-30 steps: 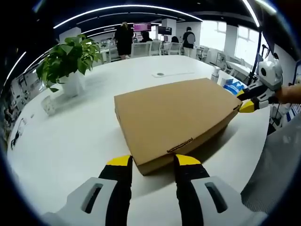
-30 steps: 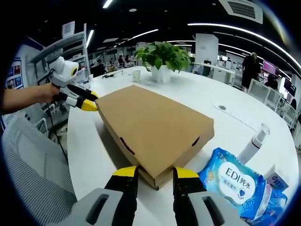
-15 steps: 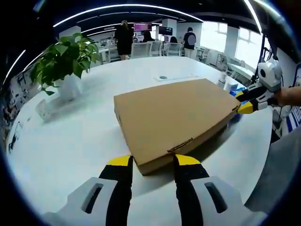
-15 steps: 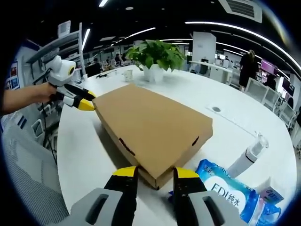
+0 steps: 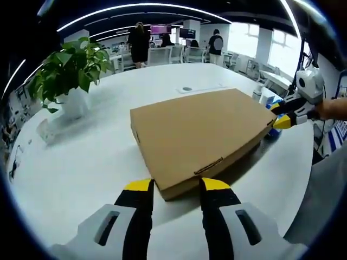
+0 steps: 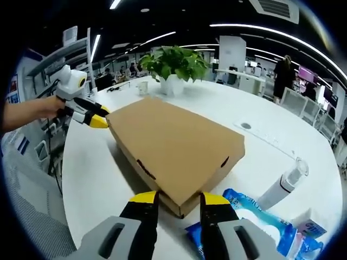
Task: Operate the shoe box by opening the lid, removing the specified soft item, and placing it in the target area until the item is outside and the box remains undamaged.
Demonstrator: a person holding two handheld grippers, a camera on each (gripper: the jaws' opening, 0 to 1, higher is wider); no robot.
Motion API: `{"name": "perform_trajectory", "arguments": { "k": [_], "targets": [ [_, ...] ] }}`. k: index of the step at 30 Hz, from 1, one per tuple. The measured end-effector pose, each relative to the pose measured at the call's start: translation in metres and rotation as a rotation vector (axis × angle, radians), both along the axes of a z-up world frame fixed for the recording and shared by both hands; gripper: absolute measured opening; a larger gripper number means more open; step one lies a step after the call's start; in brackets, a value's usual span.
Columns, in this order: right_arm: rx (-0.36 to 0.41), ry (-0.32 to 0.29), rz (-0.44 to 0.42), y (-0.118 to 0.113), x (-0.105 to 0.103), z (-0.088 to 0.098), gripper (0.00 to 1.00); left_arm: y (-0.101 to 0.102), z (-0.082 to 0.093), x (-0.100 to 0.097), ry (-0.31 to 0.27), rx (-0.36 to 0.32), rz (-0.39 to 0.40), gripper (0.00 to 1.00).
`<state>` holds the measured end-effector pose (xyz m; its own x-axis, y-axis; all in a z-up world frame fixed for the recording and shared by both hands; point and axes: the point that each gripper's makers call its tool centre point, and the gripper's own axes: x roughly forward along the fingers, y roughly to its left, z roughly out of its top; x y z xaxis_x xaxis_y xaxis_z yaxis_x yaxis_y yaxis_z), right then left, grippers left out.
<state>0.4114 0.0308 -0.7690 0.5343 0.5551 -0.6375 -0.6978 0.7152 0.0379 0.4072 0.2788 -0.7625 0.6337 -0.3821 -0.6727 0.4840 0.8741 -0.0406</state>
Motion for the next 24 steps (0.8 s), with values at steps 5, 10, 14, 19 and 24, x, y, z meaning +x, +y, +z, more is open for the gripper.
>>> {"name": "perform_trajectory", "arguments": {
  "k": [5, 10, 14, 19, 24],
  "targets": [
    [0.021, -0.004, -0.016, -0.001, -0.003, 0.006, 0.27, -0.001, 0.002, -0.002, -0.01, -0.014, 0.008, 0.4],
    [0.032, -0.031, -0.018, -0.005, -0.01, 0.018, 0.28, -0.001, 0.007, -0.009, -0.022, 0.0, 0.006, 0.46],
    [0.033, -0.063, -0.023, -0.017, -0.019, 0.03, 0.31, -0.001, 0.012, -0.019, -0.033, -0.003, 0.008, 0.49],
    [0.024, -0.091, -0.045, -0.038, -0.033, 0.04, 0.34, -0.001, 0.022, -0.034, -0.052, -0.023, 0.018, 0.51],
    [0.053, -0.108, -0.122, -0.061, -0.047, 0.049, 0.4, -0.005, 0.032, -0.051, -0.076, -0.038, 0.018, 0.54]
  ]
}}
